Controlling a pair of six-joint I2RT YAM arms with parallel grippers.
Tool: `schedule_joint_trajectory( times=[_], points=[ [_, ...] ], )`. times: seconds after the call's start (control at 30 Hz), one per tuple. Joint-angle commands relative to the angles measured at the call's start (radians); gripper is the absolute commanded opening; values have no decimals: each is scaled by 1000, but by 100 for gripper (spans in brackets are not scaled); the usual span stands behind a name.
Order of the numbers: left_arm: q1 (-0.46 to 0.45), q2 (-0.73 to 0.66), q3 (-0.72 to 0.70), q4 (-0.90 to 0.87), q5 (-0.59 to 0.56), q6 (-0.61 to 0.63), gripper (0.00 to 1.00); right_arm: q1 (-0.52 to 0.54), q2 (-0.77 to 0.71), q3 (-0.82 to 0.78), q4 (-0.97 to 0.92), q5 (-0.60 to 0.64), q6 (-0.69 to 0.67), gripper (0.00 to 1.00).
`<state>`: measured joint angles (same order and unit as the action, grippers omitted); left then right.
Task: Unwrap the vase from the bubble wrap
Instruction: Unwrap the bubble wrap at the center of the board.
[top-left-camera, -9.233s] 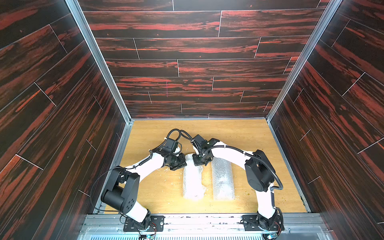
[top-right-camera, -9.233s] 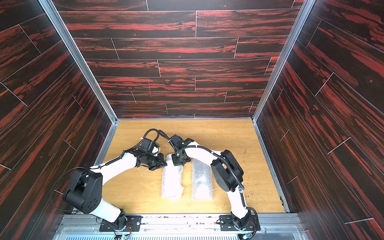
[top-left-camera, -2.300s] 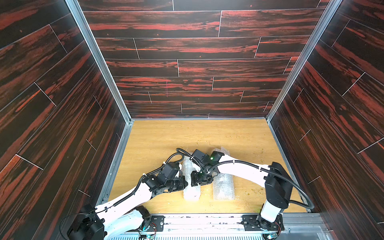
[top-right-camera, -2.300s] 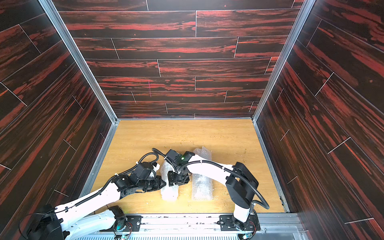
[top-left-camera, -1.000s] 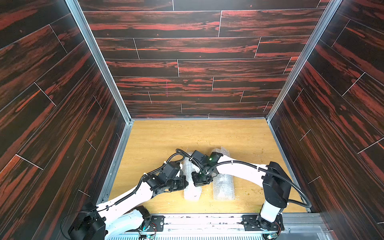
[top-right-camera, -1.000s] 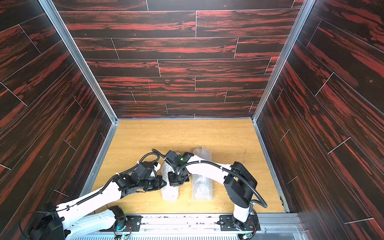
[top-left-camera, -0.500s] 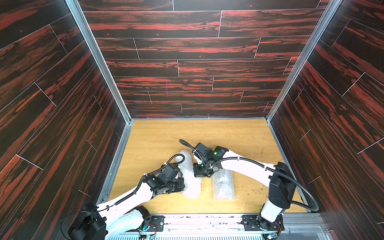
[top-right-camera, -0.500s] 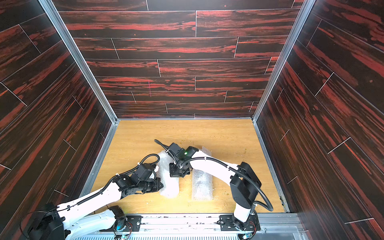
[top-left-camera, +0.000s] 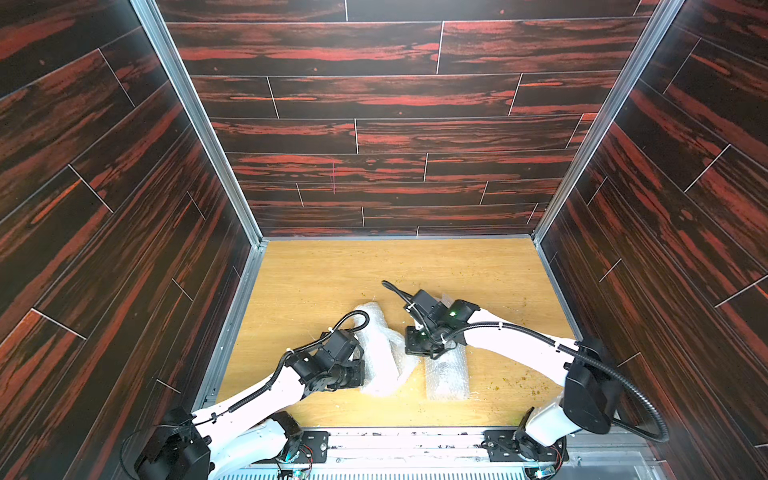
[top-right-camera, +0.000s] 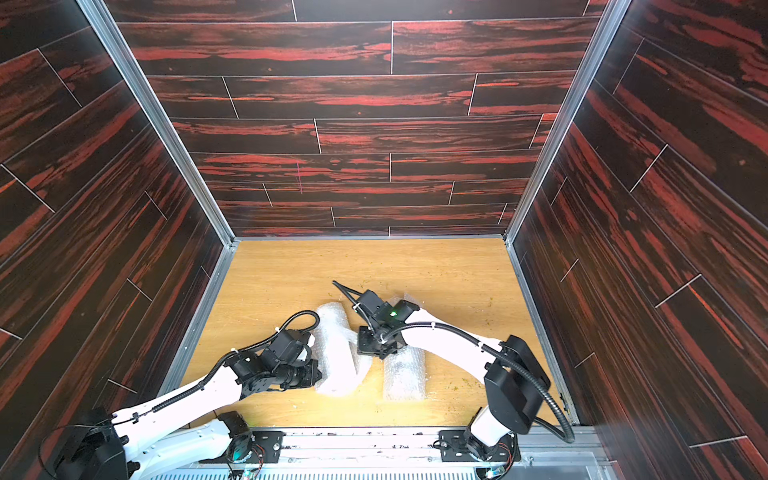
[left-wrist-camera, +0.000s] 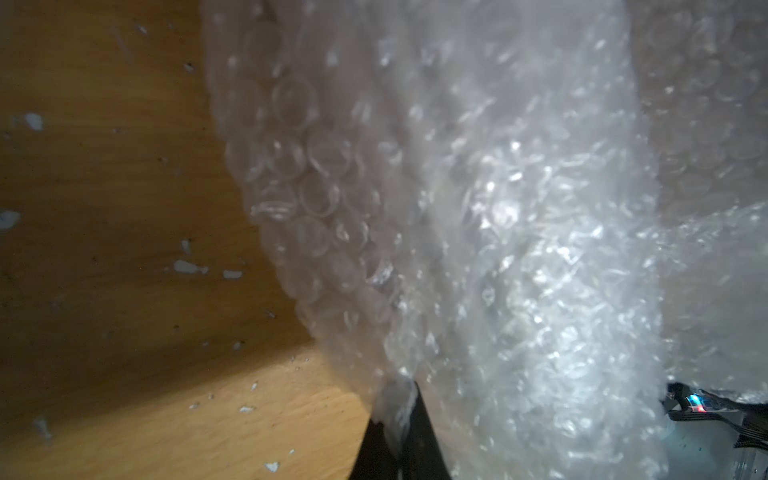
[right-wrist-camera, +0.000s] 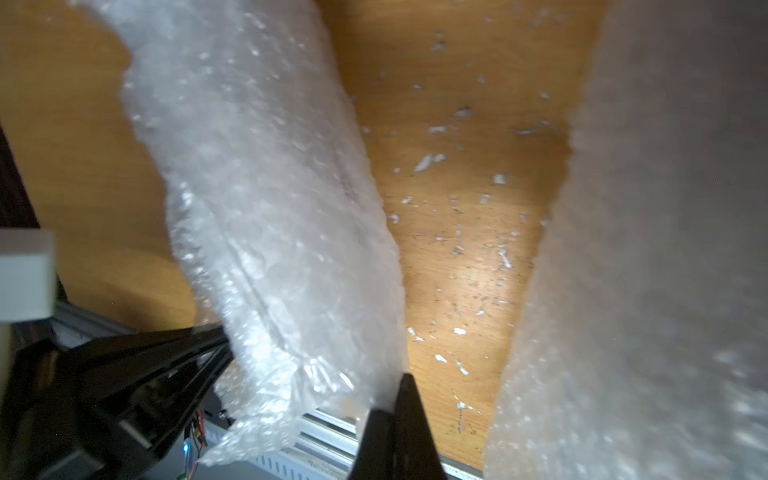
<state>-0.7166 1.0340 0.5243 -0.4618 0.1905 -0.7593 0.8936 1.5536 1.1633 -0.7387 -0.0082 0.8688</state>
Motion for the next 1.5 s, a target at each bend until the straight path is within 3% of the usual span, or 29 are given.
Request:
schedule_joint_trajectory(
  times=[0.0, 0.07, 0.13, 0.2, 0.4, 1.23, 1.47],
  points=[
    [2, -23, -15, -48, -23, 0, 0, -31, -87, -21, -12, 41, 54, 0],
    [3, -23, -3, -54, -21, 13, 0, -30, -70, 20, -33, 38, 13, 5],
    [3, -22, 19, -64, -16, 28, 0, -12, -23, 110, -66, 51, -35, 33],
    [3, -24, 34, -65, -6, 36, 0, 1, 29, 208, -99, 69, -80, 46],
    [3, -43, 65, -47, 7, 38, 0, 0, 198, 416, -125, 33, -174, 63],
    [4, -11, 98, -38, 26, 46, 0, -27, 430, 466, -182, 93, -343, 62],
    [4, -10, 91, -35, 29, 43, 0, -41, 456, 496, -187, 118, -359, 46]
  ],
)
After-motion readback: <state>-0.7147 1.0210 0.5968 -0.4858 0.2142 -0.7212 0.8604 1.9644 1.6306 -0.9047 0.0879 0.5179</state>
